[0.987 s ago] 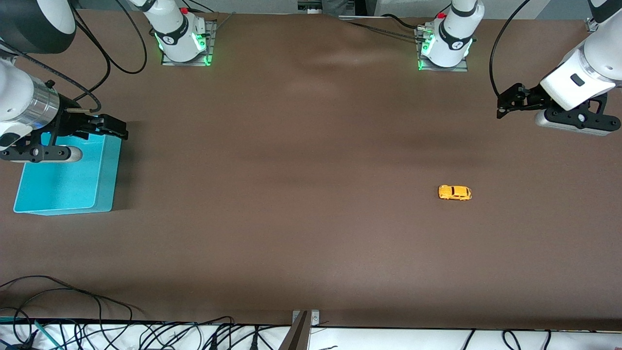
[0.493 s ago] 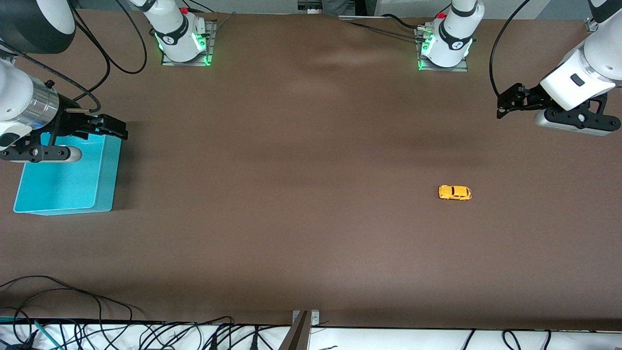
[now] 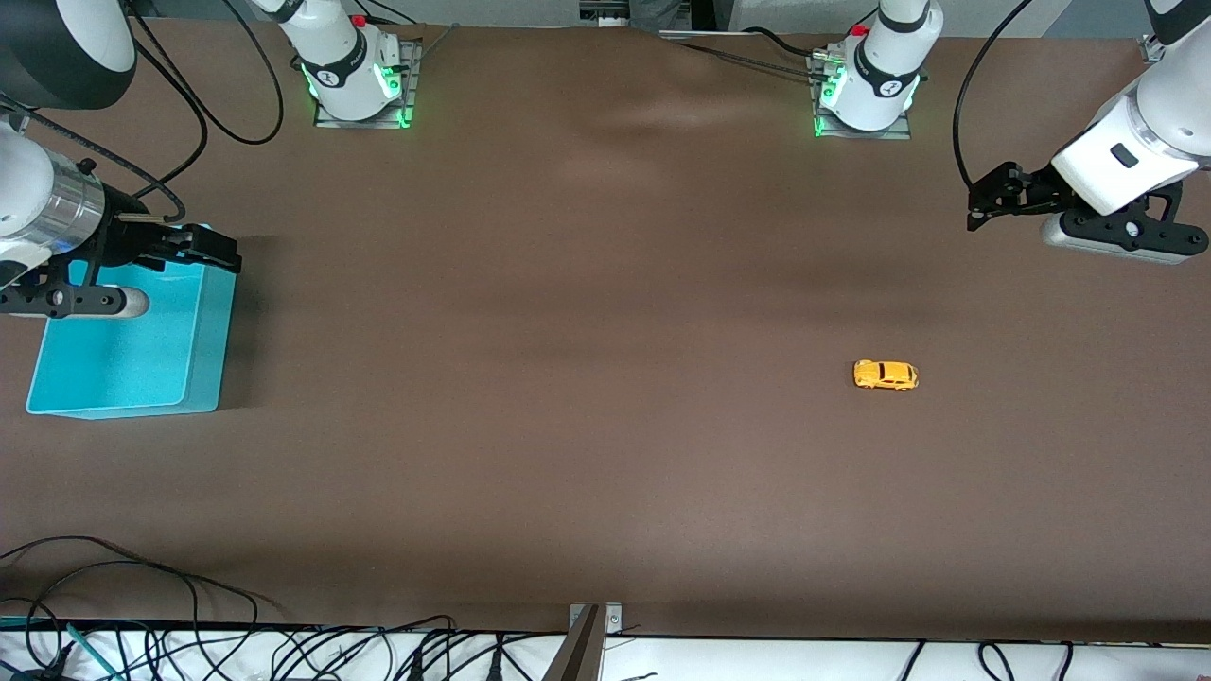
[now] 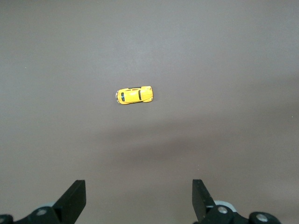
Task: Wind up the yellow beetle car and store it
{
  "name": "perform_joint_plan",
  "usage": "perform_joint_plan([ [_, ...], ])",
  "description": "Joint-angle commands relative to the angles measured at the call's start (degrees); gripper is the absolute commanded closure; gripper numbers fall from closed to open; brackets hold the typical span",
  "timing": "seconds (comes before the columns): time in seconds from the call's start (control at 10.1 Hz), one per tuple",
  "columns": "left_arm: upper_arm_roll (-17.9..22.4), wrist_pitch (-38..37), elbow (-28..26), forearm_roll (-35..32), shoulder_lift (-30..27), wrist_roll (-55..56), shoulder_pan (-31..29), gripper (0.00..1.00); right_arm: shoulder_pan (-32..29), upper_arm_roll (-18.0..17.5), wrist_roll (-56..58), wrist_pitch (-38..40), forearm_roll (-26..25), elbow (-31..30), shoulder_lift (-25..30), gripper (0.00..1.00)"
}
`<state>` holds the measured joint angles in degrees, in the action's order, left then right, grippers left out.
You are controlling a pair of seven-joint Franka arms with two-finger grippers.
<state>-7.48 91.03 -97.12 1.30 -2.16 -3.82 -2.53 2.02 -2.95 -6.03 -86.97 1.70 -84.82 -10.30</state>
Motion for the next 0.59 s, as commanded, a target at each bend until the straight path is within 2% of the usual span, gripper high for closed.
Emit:
perform_joint_plan([
  [0.0, 0.18, -0.50, -0.09, 0.81, -0.30, -0.22, -0.02, 0.00, -0.52, -0.21, 0.76, 0.93, 0.94, 0.71, -0.16, 0.00],
  [0.49, 0.10, -0.42, 0.00, 0.38, -0.04, -0.31, 0.42, 0.00, -0.52, -0.21, 0.76, 0.93, 0.85, 0.71, -0.08, 0.00],
])
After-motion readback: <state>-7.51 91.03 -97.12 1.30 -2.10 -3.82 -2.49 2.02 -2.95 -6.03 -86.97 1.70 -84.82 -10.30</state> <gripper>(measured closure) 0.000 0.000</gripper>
